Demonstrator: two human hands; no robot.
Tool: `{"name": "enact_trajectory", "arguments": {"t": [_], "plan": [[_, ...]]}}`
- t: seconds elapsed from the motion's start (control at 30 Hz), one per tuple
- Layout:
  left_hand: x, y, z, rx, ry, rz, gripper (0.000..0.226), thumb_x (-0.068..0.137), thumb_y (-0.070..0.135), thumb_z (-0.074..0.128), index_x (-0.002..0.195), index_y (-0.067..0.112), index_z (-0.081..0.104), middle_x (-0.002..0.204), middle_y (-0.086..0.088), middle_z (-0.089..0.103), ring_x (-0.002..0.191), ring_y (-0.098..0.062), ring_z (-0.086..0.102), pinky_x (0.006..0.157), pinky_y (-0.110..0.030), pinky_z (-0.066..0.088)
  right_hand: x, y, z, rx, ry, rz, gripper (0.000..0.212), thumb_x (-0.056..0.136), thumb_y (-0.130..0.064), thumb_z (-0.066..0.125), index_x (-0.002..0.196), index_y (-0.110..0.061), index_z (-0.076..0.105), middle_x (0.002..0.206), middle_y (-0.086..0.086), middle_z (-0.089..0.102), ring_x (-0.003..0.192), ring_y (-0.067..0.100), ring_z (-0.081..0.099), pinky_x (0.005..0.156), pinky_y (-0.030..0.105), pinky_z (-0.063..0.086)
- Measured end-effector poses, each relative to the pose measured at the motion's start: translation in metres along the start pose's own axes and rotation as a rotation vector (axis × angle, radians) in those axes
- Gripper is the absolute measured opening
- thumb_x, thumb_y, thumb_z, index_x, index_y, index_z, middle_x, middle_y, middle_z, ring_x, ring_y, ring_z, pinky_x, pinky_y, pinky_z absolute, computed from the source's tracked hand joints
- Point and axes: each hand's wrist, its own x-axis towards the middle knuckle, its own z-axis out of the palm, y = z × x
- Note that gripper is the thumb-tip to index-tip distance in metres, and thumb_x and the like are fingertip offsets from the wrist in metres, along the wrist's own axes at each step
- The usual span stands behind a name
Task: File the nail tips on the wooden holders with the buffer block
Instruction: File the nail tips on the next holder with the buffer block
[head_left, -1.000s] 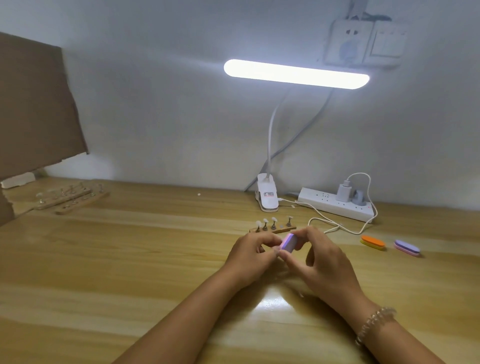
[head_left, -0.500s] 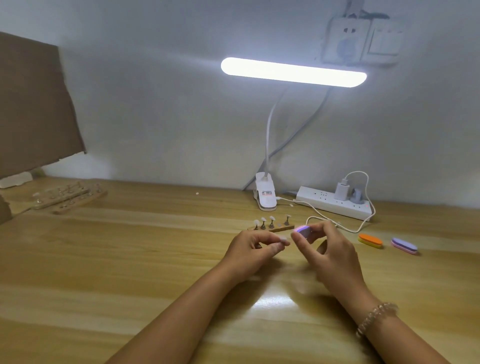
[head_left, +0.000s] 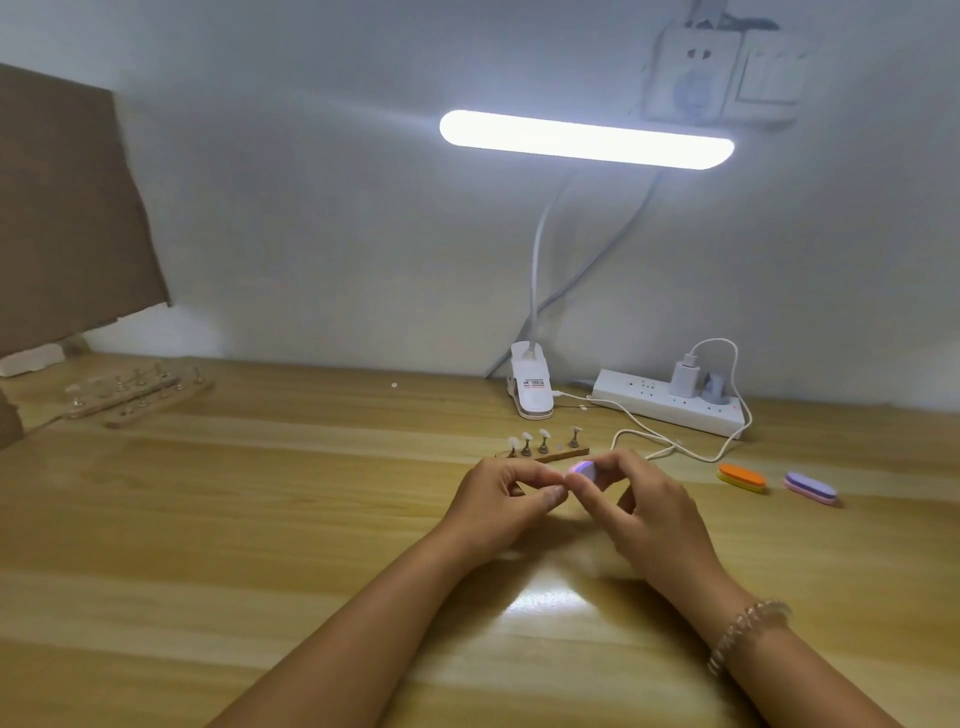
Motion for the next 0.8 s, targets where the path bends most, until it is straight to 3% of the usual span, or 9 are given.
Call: {"name": "enact_trajectory", "arguments": {"t": [0.17, 0.23, 0.33, 0.4, 0.5, 0.6, 0.67, 0.8], "plan": [[-0.0026, 0.0062, -0.0009, -0.010, 0.025, 0.010, 0.010, 0.092, 0.015, 0.069, 0.099, 0.018, 0.076, 0.043, 0.015, 0.048, 0.036, 0.000, 0.032, 0.044, -0.006, 0.024, -0.0060, -0.0052, 0.0025, -0.075, -0.003, -0.119, 0.028, 0.085, -0.057, 0.057, 0.095, -0.031, 0.060, 0.087, -0.017, 0.059, 0.059, 0.009, 0.055, 0.058, 0.030, 0.048], [-0.0039, 0.0074, -0.0009, -0.005, 0.032, 0.009, 0.008, 0.091, 0.016, 0.070, 0.094, 0.021, 0.076, 0.042, 0.021, 0.049, 0.036, 0.000, 0.032, 0.044, -0.007, 0.025, -0.0044, -0.0065, 0.0026, -0.051, -0.011, -0.094, 0.029, 0.084, -0.058, 0.057, 0.092, -0.030, 0.061, 0.086, -0.017, 0.059, 0.060, 0.009, 0.055, 0.059, 0.030, 0.048], [-0.0033, 0.0076, 0.0018, 0.046, 0.078, 0.000, 0.009, 0.085, 0.018, 0.077, 0.088, 0.027, 0.078, 0.064, 0.021, 0.057, 0.047, 0.001, 0.040, 0.052, -0.011, 0.029, 0.0004, -0.0006, -0.0016, 0.002, -0.016, 0.009, 0.035, 0.081, -0.063, 0.055, 0.089, -0.030, 0.062, 0.086, -0.017, 0.061, 0.064, 0.007, 0.056, 0.065, 0.034, 0.049], [-0.0031, 0.0074, 0.0022, 0.074, 0.088, -0.011, 0.010, 0.082, 0.018, 0.079, 0.087, 0.027, 0.079, 0.075, 0.017, 0.057, 0.049, 0.002, 0.042, 0.054, -0.011, 0.030, -0.0024, -0.0010, -0.0006, -0.051, -0.002, -0.051, 0.032, 0.082, -0.061, 0.058, 0.091, -0.029, 0.060, 0.085, -0.017, 0.058, 0.061, 0.007, 0.055, 0.061, 0.033, 0.048], [-0.0030, 0.0064, 0.0022, 0.089, 0.104, -0.029, 0.020, 0.078, 0.012, 0.078, 0.086, 0.030, 0.079, 0.076, 0.017, 0.055, 0.050, -0.002, 0.039, 0.055, -0.013, 0.032, -0.0070, -0.0078, 0.0041, -0.129, -0.035, -0.165, 0.038, 0.081, -0.063, 0.057, 0.093, -0.027, 0.057, 0.079, -0.018, 0.052, 0.057, 0.010, 0.050, 0.052, 0.029, 0.043], [-0.0022, 0.0068, 0.0030, 0.048, 0.140, -0.010, 0.023, 0.079, 0.020, 0.082, 0.076, 0.041, 0.075, 0.077, 0.014, 0.053, 0.052, -0.004, 0.038, 0.057, -0.020, 0.035, -0.0013, -0.0033, 0.0010, -0.076, 0.000, -0.063, 0.033, 0.083, -0.057, 0.060, 0.093, -0.026, 0.058, 0.085, -0.015, 0.057, 0.060, 0.009, 0.053, 0.058, 0.033, 0.047], [-0.0020, 0.0064, 0.0032, 0.040, 0.138, 0.004, 0.020, 0.079, 0.020, 0.082, 0.078, 0.040, 0.077, 0.079, 0.009, 0.053, 0.053, -0.004, 0.038, 0.059, -0.021, 0.035, -0.0005, 0.0004, -0.0012, -0.067, 0.018, -0.038, 0.031, 0.083, -0.056, 0.060, 0.092, -0.026, 0.058, 0.086, -0.013, 0.058, 0.061, 0.008, 0.053, 0.060, 0.033, 0.048], [-0.0017, 0.0037, 0.0028, 0.100, 0.129, 0.014, 0.020, 0.077, 0.016, 0.080, 0.086, 0.034, 0.080, 0.075, 0.014, 0.054, 0.051, -0.003, 0.036, 0.056, -0.015, 0.032, -0.0061, -0.0055, 0.0034, -0.113, -0.002, -0.166, 0.031, 0.080, -0.054, 0.066, 0.089, -0.025, 0.058, 0.081, -0.014, 0.053, 0.057, 0.010, 0.049, 0.051, 0.030, 0.044]]}}
